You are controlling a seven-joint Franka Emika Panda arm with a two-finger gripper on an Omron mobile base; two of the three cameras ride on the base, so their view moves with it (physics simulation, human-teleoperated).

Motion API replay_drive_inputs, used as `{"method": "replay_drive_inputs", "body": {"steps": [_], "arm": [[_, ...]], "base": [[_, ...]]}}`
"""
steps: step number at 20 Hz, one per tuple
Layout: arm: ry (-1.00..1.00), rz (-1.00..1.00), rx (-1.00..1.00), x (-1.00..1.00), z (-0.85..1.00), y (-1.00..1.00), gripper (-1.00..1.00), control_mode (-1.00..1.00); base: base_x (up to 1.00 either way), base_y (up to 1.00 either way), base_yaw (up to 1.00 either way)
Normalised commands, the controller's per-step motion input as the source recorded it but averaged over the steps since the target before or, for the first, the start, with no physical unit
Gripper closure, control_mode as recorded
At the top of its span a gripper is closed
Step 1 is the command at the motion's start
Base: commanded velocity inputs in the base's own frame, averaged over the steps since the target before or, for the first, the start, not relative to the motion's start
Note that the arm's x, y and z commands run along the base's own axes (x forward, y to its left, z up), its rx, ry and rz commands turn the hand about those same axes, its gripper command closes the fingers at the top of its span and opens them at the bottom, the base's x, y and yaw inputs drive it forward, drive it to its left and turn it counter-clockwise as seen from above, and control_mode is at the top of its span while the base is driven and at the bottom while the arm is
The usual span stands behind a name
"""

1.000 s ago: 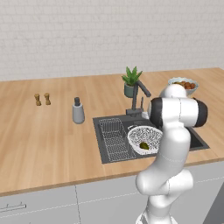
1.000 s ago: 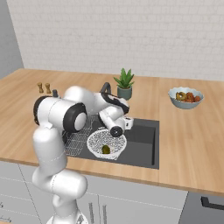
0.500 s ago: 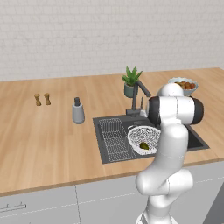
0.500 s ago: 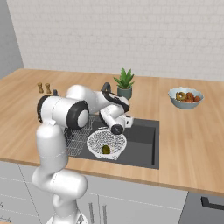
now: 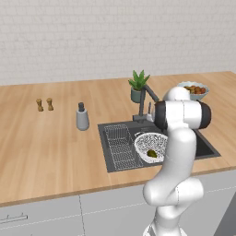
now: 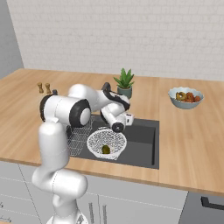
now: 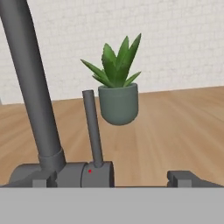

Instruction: Put the colander in the sink, put the kiwi in the colander, and turn on the sink faucet and pour water over the colander.

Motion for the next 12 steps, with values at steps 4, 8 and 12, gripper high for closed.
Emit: {"method": "replay_drive_inputs", "body": {"steps": [4,8,12], "arm": [[0.00,0.00,0.00,0.17,0.00,0.00,-1.00,-1.00],[0.00,0.00,0.00,0.14,0.00,0.00,-1.00,-1.00],[0.00,0.00,0.00,0.06,0.00,0.00,-1.00,-1.00]], "base": [[0.00,0.00,0.00],[0.00,0.00,0.00],[0.00,0.00,0.00]]}}
